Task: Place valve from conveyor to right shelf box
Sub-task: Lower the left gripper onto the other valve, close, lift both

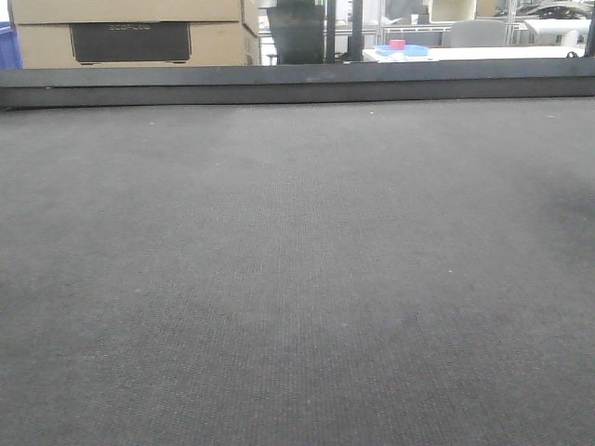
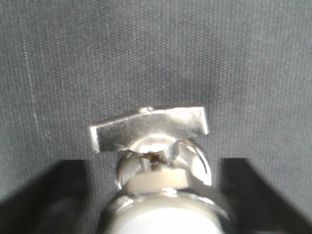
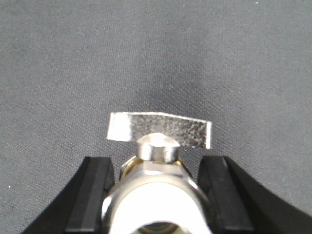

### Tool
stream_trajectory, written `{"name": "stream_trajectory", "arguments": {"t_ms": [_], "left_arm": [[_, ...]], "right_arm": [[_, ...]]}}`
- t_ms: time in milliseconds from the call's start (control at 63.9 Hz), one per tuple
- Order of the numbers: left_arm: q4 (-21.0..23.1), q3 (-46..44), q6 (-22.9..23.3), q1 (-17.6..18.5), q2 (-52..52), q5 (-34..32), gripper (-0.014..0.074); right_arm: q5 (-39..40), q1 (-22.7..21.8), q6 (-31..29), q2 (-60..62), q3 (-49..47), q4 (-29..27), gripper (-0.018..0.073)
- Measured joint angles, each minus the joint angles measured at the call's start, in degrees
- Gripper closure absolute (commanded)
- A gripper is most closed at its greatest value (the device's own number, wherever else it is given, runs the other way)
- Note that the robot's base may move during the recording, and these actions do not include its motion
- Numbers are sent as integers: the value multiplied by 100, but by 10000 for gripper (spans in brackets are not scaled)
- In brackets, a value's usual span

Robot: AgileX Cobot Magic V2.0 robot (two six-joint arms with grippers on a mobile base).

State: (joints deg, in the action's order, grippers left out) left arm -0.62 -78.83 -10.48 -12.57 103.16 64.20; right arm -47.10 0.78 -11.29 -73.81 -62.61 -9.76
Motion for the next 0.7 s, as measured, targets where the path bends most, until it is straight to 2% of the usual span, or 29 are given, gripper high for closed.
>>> {"name": "stream_trajectory", "arguments": {"t_ms": [125, 391, 704], "left_arm": [[10, -12, -4, 0, -10, 66, 706], [193, -12, -4, 30, -531, 109, 708], [241, -424, 256, 637, -1757, 18, 708]], "right_arm": [[4, 0, 0, 0, 0, 0, 712], [168, 0, 0, 0, 0, -11, 712], [191, 0, 0, 233, -424, -131, 712]]}}
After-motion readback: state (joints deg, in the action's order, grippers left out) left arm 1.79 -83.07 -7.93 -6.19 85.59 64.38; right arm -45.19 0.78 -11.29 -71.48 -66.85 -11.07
